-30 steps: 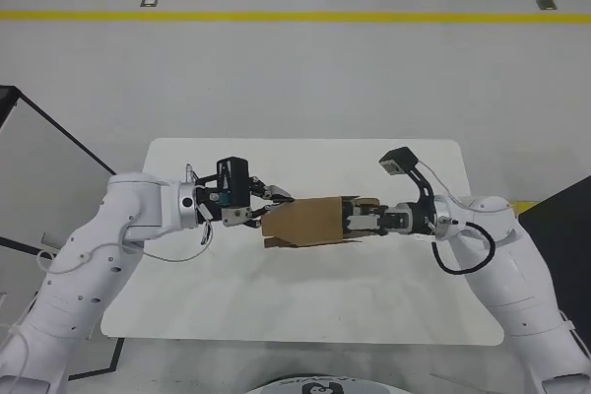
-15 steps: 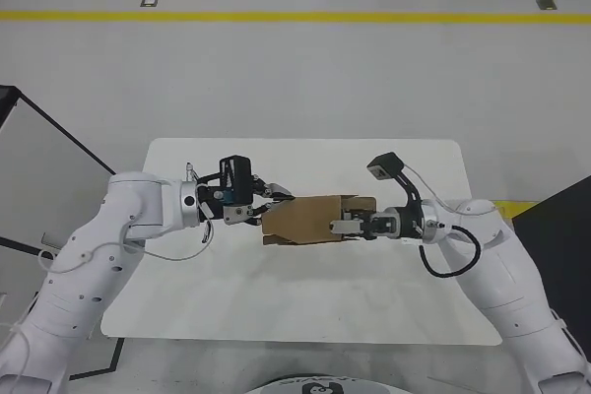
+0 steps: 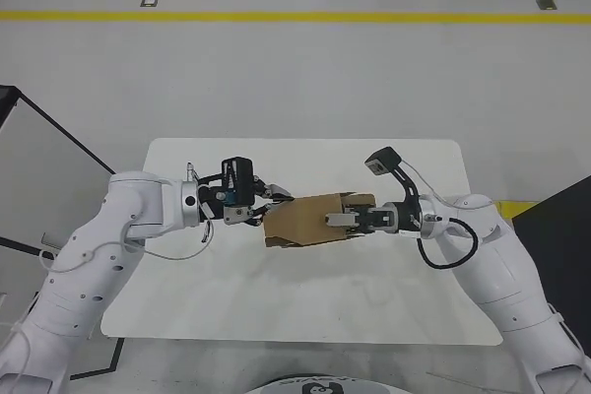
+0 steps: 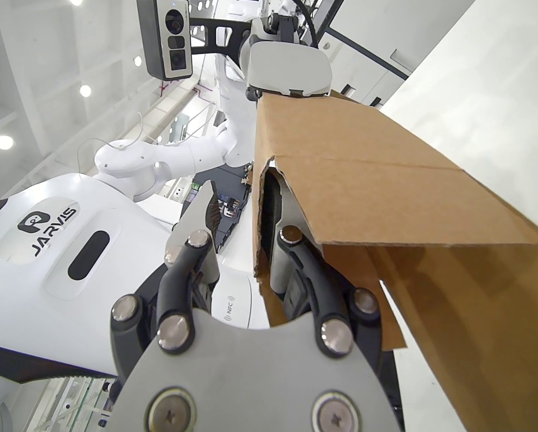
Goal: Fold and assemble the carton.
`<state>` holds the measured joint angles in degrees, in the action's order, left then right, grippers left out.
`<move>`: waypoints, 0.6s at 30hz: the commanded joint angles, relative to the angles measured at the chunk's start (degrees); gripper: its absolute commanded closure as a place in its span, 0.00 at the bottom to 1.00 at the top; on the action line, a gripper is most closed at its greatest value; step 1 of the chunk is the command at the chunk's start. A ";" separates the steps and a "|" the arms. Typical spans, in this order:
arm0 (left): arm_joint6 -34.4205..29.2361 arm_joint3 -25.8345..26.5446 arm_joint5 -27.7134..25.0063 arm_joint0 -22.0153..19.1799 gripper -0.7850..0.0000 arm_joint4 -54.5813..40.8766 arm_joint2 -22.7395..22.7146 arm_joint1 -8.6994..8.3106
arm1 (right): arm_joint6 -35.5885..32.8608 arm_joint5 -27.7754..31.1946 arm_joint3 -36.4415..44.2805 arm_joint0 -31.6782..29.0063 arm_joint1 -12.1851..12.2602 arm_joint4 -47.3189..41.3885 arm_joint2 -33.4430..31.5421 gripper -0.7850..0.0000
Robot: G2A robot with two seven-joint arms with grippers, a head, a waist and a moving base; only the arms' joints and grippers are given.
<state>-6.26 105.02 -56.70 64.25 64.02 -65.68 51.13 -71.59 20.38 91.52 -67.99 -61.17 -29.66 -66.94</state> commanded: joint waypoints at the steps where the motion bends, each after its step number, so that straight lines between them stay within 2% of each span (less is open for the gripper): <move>1: -0.11 -0.05 0.02 -0.10 0.99 0.10 0.10 0.05 | 0.18 -0.73 -0.39 0.16 -0.02 -0.14 0.22 1.00; 3: -0.23 -0.12 -0.02 -0.14 0.51 0.13 0.17 0.08 | 0.21 -1.18 -0.77 0.24 -0.05 -0.72 0.40 1.00; 4: -0.40 -0.18 0.13 -0.16 0.00 0.14 0.15 0.09 | 0.19 -1.35 -0.94 0.28 -0.06 -0.94 0.47 1.00; 18: 0.53 -0.56 2.60 -0.17 0.00 -0.39 -1.92 0.17 | -1.20 -2.84 -3.68 -0.97 0.13 -7.35 -0.86 1.00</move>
<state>-5.80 104.55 -54.30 64.05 63.48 -67.24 51.33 -72.59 17.65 88.23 -68.75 -61.08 -36.03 -67.45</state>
